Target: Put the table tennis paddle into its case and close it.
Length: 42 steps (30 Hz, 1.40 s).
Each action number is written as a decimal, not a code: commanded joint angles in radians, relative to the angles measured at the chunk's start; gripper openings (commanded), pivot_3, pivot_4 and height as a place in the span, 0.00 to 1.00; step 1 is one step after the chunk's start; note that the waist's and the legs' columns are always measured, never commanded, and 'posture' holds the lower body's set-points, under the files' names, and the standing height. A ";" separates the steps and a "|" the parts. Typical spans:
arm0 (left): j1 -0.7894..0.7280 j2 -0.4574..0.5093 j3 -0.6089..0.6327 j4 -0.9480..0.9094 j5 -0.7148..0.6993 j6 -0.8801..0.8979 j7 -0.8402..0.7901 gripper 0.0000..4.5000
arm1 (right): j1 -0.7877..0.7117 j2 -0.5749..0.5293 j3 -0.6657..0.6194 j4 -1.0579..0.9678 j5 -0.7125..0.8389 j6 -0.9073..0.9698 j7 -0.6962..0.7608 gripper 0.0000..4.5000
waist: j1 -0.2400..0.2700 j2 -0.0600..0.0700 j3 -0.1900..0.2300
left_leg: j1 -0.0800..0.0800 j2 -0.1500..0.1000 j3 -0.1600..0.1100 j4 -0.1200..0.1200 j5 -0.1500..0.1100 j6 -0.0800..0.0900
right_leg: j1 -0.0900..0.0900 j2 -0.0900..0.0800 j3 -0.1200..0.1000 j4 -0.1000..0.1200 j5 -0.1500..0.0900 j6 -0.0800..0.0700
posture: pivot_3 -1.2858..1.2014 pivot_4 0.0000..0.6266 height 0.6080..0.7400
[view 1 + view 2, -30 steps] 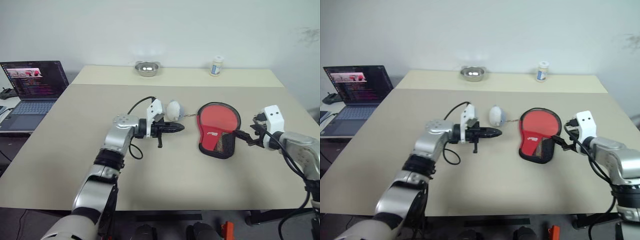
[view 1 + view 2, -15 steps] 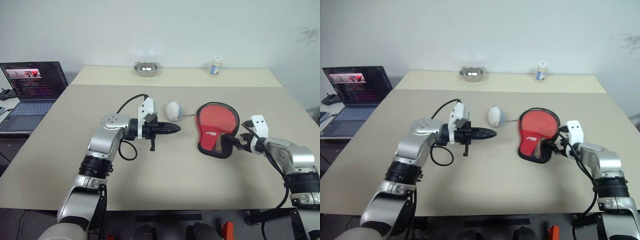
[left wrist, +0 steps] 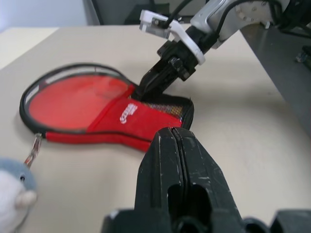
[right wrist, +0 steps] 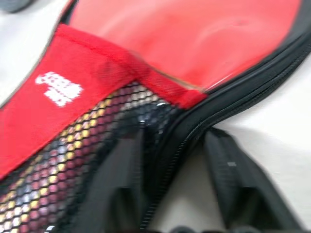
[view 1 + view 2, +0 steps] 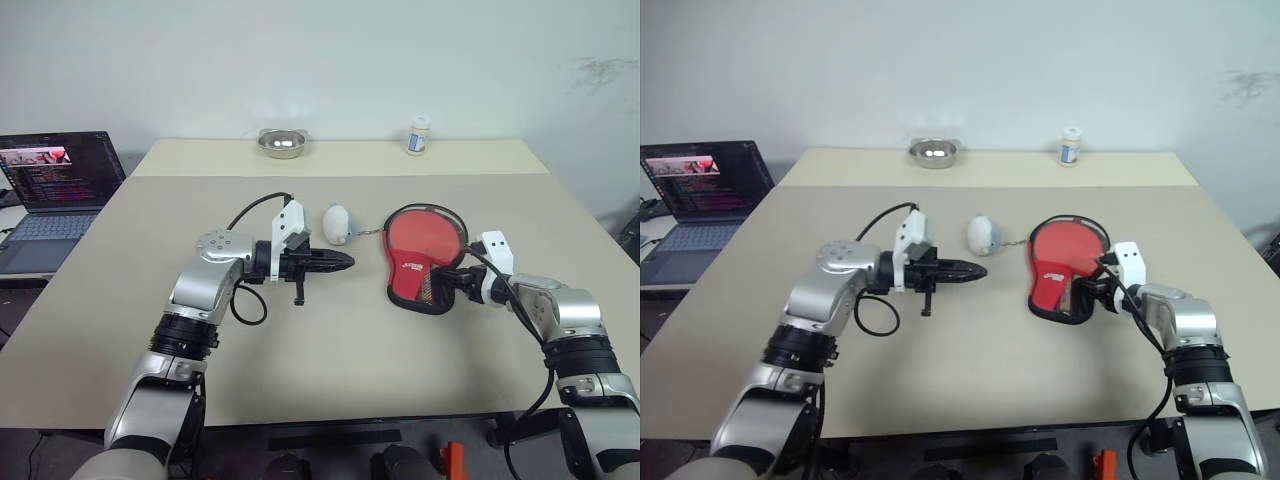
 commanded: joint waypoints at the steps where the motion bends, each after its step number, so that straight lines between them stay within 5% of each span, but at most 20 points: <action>1: 0.010 0.028 0.006 -0.049 -0.020 -0.002 -0.021 0.00 | -0.029 0.040 0.021 -0.012 0.025 0.038 0.041 0.15 | -0.001 0.000 0.000 | 0.000 0.000 0.000 0.000 0.000 0.000 | 0.000 0.000 0.000 0.000 0.000 0.000 | 0.52 0.24 1.00; 3: 0.043 0.079 0.019 -0.056 -0.026 0.004 -0.056 0.00 | -0.052 0.074 0.028 -0.044 0.047 0.058 0.059 0.03 | -0.008 0.000 0.000 | 0.001 0.001 0.000 0.000 0.000 0.000 | 0.000 0.000 0.000 0.000 0.000 0.000 | 0.52 0.24 1.00; 10: 0.136 0.215 0.028 -0.114 -0.053 0.009 -0.145 0.00 | -0.056 0.183 0.064 -0.233 0.117 0.176 0.079 0.01 | -0.022 0.001 0.001 | 0.002 0.004 0.000 -0.003 0.000 0.000 | -0.003 0.000 0.000 0.002 -0.001 -0.002 | 0.52 0.24 1.00; 22: 0.204 0.224 0.001 -0.193 -0.083 0.025 -0.164 0.00 | 0.172 0.171 0.137 -0.599 0.201 0.349 0.046 0.01 | 0.005 0.000 0.001 | 0.000 0.000 -0.001 -0.002 0.000 -0.001 | -0.004 -0.002 -0.001 0.010 -0.005 -0.006 | 0.52 0.24 1.00; 42: 0.195 0.213 -0.032 -0.184 -0.076 0.002 -0.189 0.00 | 0.398 0.075 -0.034 -0.891 0.354 0.551 -0.032 0.01 | 0.006 0.000 0.001 | 0.000 0.000 -0.002 -0.002 0.000 -0.001 | -0.004 -0.002 -0.002 0.008 -0.008 -0.002 | 0.52 0.24 1.00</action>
